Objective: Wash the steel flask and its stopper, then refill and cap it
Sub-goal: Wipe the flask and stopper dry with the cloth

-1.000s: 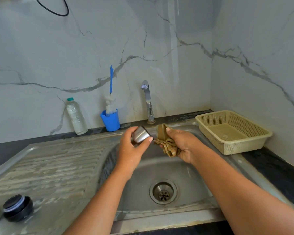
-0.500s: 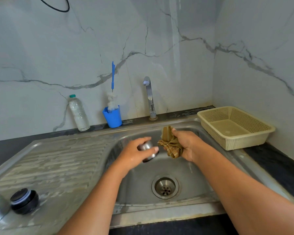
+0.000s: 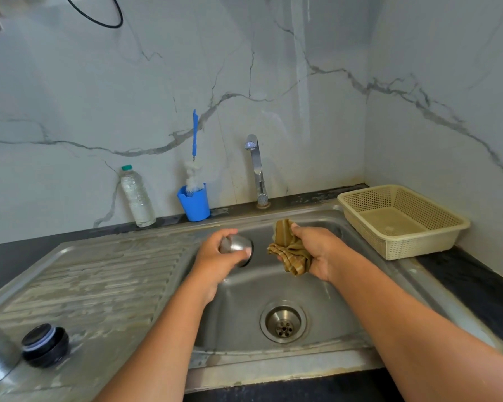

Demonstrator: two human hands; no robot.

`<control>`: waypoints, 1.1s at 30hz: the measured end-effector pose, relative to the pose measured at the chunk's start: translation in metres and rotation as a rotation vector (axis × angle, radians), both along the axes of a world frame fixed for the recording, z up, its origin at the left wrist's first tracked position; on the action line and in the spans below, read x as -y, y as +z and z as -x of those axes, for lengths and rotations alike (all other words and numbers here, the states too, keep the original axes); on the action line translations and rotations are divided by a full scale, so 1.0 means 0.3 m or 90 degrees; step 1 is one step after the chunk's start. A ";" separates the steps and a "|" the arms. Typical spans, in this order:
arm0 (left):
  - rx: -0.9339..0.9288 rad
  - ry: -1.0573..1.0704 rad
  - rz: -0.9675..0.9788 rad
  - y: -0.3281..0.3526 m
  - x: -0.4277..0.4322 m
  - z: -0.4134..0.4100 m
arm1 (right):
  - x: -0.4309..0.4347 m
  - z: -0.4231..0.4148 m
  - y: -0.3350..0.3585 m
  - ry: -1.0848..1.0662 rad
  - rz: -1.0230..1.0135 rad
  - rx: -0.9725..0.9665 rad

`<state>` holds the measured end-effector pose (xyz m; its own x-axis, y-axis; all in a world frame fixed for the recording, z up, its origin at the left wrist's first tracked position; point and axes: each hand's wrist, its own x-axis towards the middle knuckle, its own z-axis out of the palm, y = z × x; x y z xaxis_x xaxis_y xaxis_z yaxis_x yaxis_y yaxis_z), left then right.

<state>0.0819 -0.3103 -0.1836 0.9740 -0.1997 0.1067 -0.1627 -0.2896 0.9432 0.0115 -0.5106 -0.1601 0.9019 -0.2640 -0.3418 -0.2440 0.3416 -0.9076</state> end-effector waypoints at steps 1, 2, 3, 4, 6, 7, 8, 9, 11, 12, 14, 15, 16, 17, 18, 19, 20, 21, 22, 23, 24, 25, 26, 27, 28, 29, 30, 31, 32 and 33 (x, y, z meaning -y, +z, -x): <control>-0.022 0.009 0.052 0.000 0.001 -0.004 | -0.002 0.002 0.001 0.009 0.000 0.007; -0.041 0.022 0.086 0.009 0.004 0.000 | -0.006 0.006 0.002 0.021 -0.002 0.013; -0.064 0.026 0.118 0.011 0.006 -0.002 | -0.013 0.013 0.004 0.036 -0.007 0.020; -0.093 0.017 0.154 0.016 0.010 0.005 | -0.024 0.017 0.006 0.055 -0.015 0.029; -0.120 -0.018 0.187 0.020 0.023 0.017 | -0.049 0.022 0.007 0.088 -0.021 0.056; -0.117 -0.039 0.187 0.016 0.030 0.021 | -0.063 0.021 0.007 0.098 -0.017 0.071; -0.112 -0.061 0.180 0.014 0.038 0.029 | -0.076 0.021 0.007 0.103 -0.012 0.085; -0.103 -0.082 0.167 0.008 0.047 0.031 | -0.090 0.021 0.008 0.106 -0.005 0.099; -0.085 -0.104 0.143 0.000 0.059 0.036 | -0.114 0.023 0.008 0.112 0.029 0.119; -0.080 -0.103 0.134 -0.003 0.063 0.039 | -0.123 0.024 0.006 0.116 0.045 0.128; -0.075 -0.088 0.129 -0.005 0.067 0.040 | -0.137 0.021 -0.001 0.129 0.061 0.149; -0.076 -0.080 0.133 -0.004 0.068 0.042 | -0.141 0.019 -0.003 0.137 0.069 0.160; -0.079 -0.074 0.138 -0.001 0.070 0.045 | -0.145 0.018 -0.003 0.145 0.077 0.173; -0.084 -0.071 0.147 0.002 0.073 0.050 | -0.148 0.020 -0.003 0.155 0.081 0.185; -0.092 -0.067 0.157 0.004 0.073 0.052 | -0.154 0.022 -0.003 0.166 0.088 0.197; -0.101 -0.066 0.168 0.006 0.073 0.053 | -0.162 0.028 -0.001 0.179 0.107 0.209; -0.110 -0.070 0.182 0.010 0.071 0.058 | -0.174 0.029 -0.003 0.187 0.144 0.216; -0.122 -0.077 0.196 0.012 0.070 0.059 | -0.187 0.032 -0.005 0.191 0.191 0.222; -0.136 -0.085 0.210 0.018 0.069 0.062 | -0.197 0.031 -0.007 0.191 0.243 0.229; -0.148 -0.087 0.224 0.022 0.068 0.064 | -0.206 0.030 -0.005 0.189 0.295 0.236; -0.155 -0.083 0.234 0.025 0.066 0.065 | -0.210 0.027 -0.002 0.186 0.346 0.241; -0.156 -0.075 0.240 0.029 0.066 0.065 | -0.209 0.025 -0.001 0.182 0.392 0.244; -0.153 -0.068 0.238 0.033 0.065 0.065 | -0.204 0.021 -0.003 0.182 0.435 0.250; -0.148 -0.061 0.231 0.036 0.063 0.067 | -0.196 0.014 -0.011 0.192 0.492 0.258; -0.144 -0.053 0.225 0.038 0.060 0.069 | -0.187 0.009 -0.016 0.210 0.556 0.263; -0.149 -0.046 0.226 0.039 0.056 0.072 | -0.178 0.007 -0.022 0.229 0.621 0.274; -0.159 -0.041 0.234 0.043 0.053 0.076 | -0.173 0.004 -0.027 0.239 0.667 0.282; -0.175 -0.036 0.245 0.046 0.051 0.082 | -0.169 0.004 -0.027 0.246 0.723 0.299; -0.197 -0.032 0.257 0.050 0.049 0.089 | -0.167 0.003 -0.029 0.250 0.811 0.326; -0.227 -0.028 0.271 0.051 0.048 0.089 | -0.170 0.005 -0.027 0.241 0.936 0.360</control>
<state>0.0552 -0.3245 -0.1683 0.9565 -0.2518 -0.1474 0.1840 0.1289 0.9744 0.0101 -0.4597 -0.1681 0.9042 0.2090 0.3726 0.3533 -0.8562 -0.3770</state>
